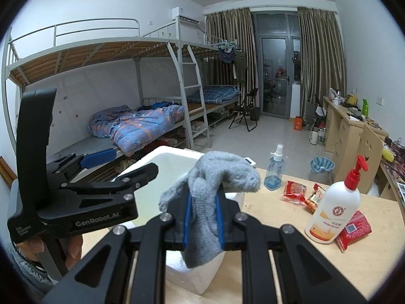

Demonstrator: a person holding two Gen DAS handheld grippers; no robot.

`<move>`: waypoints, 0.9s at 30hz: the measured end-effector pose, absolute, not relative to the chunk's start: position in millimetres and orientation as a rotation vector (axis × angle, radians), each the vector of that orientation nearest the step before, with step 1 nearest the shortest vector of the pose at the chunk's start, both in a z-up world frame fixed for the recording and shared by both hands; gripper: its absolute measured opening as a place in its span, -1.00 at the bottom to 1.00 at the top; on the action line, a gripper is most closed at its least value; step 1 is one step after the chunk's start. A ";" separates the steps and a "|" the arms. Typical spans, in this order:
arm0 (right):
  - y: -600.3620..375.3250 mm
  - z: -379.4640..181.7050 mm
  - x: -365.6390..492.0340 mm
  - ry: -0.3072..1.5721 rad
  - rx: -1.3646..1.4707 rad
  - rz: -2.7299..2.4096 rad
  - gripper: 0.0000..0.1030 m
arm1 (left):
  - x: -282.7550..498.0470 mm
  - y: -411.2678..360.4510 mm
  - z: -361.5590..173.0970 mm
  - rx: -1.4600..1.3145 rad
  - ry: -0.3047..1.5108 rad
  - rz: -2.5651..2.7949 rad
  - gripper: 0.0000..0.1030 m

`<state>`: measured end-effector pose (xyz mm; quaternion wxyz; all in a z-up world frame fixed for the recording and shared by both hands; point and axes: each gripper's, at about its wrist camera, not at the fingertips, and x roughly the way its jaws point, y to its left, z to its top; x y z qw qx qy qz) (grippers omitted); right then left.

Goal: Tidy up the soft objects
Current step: 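Lower the foam tube into the foam box and open the left gripper, then lower the grey sock into the foam box and open the right gripper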

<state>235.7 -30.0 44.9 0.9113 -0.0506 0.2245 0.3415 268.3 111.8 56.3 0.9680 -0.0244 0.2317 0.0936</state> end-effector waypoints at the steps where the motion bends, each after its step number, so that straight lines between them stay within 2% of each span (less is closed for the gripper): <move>1: -29.2 44.9 235.8 0.464 -0.104 0.705 -0.61 | 266.7 111.3 56.3 -0.050 0.466 0.192 0.67; 11: -19.3 43.0 240.8 0.481 -0.110 0.724 -0.61 | 244.3 124.0 65.1 -0.047 0.433 0.246 0.68; 15: -12.9 42.1 242.5 0.489 -0.114 0.740 -0.61 | 234.3 130.2 68.2 -0.043 0.418 0.282 0.78; 23: 2.3 41.0 243.3 0.506 -0.127 0.771 -0.61 | 217.7 140.7 70.8 -0.055 0.409 0.313 0.80; 27: 7.9 39.5 245.9 0.521 -0.120 0.785 -0.61 | 210.3 147.3 69.6 -0.061 0.411 0.336 0.91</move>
